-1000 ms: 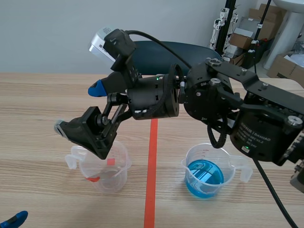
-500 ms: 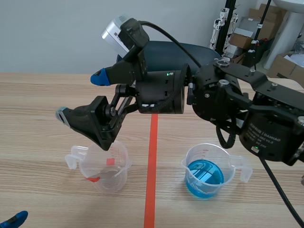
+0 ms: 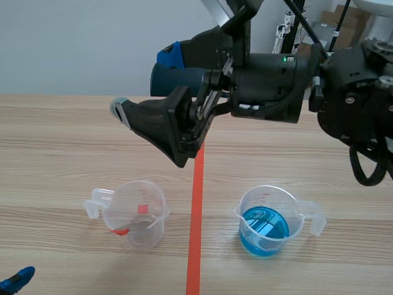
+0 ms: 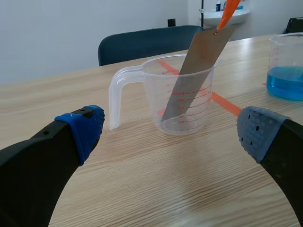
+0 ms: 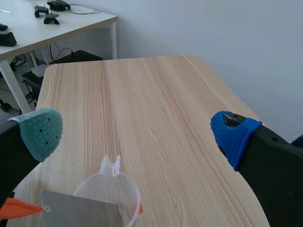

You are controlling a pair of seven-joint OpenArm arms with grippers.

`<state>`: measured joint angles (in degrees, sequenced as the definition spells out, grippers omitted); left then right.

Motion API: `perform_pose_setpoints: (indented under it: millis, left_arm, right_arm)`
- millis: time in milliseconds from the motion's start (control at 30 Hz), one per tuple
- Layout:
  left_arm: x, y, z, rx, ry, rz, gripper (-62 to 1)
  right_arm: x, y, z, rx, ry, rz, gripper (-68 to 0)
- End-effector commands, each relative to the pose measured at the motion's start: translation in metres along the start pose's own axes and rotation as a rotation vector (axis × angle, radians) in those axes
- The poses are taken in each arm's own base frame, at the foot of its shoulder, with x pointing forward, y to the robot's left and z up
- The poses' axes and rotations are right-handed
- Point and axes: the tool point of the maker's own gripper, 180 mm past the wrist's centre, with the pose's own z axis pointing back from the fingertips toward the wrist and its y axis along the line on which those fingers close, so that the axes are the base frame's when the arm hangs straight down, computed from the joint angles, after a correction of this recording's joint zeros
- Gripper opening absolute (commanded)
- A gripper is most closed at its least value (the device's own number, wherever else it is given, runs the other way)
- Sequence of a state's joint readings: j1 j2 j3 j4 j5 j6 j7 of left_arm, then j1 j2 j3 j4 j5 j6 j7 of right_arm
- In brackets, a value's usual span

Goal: Do the redox reaction experiment. return to the home posture

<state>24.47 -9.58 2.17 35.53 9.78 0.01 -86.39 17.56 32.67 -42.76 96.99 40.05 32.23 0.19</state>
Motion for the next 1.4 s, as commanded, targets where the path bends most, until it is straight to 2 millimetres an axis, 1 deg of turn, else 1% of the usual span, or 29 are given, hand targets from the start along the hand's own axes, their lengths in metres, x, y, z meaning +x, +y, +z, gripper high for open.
perform_pose_setpoints:
  millis: [0, 100, 200, 267, 367, 433, 500, 600, 700, 767, 900, 1000, 1067, 1167, 1267, 1367]
  left_arm:
    - [0.016, 0.019, 0.007, 0.057, -0.052, -0.014, -2.2]
    - [0.029, 0.037, 0.02, 0.087, -0.051, -0.036, -2.2]
    - [0.053, 0.046, 0.027, 0.03, -0.078, -0.058, -2.2]
    - [0.07, 0.055, 0.026, 0.004, -0.083, -0.068, -2.2]
    - [0.098, 0.071, 0.017, -0.016, -0.1, -0.062, -2.2]
    - [0.119, 0.077, 0.007, -0.038, -0.12, -0.05, -2.2]
    - [0.139, 0.077, -0.006, -0.076, -0.144, -0.038, -2.2]
    - [0.157, 0.068, -0.027, -0.148, -0.144, -0.041, -2.2]
    - [0.165, 0.062, -0.045, -0.172, -0.124, -0.055, -2.2]
    - [0.165, 0.058, -0.056, -0.181, -0.09, -0.062, -2.2]
    - [0.169, 0.042, -0.072, -0.232, -0.054, -0.078, -2.5]
    - [0.176, 0.025, -0.079, -0.306, -0.056, -0.11, -2.8]
    - [0.179, 0.019, -0.083, -0.331, -0.05, -0.119, -2.8]
    - [0.18, 0.014, -0.087, -0.359, -0.034, -0.127, -2.8]
    - [0.181, 0.012, -0.089, -0.381, -0.039, -0.13, -2.8]
    - [0.179, 0.01, -0.089, -0.402, -0.027, -0.135, -2.8]
  right_arm:
    - [0.01, -0.001, 0.007, -0.008, -0.027, 0.012, 0.4]
    - [0.014, 0.0, 0.023, -0.03, -0.016, 0.035, 0.4]
    - [0.015, -0.002, 0.039, -0.06, 0.011, 0.063, 0.4]
    - [0.013, -0.006, 0.05, -0.087, 0.034, 0.078, 0.4]
    - [0.008, -0.011, 0.066, -0.133, 0.066, 0.091, 0.4]
    - [0.005, -0.015, 0.078, -0.166, 0.083, 0.094, 0.4]
    - [0.0, -0.02, 0.089, -0.205, 0.097, 0.086, 0.4]
    - [-0.01, -0.027, 0.107, -0.265, 0.144, 0.101, 0.4]
    - [-0.016, -0.033, 0.124, -0.316, 0.178, 0.131, 0.4]
    - [-0.017, -0.037, 0.135, -0.348, 0.192, 0.151, 0.4]
    - [-0.018, -0.044, 0.157, -0.421, 0.214, 0.197, 0.4]
    - [-0.022, -0.047, 0.171, -0.462, 0.249, 0.235, 0.4]
    - [-0.024, -0.048, 0.18, -0.488, 0.264, 0.236, 0.4]
    - [-0.028, -0.052, 0.194, -0.543, 0.296, 0.258, 0.4]
    - [-0.026, -0.057, 0.206, -0.605, 0.295, 0.291, 0.4]
    - [-0.026, -0.057, 0.214, -0.643, 0.3, 0.312, 0.4]
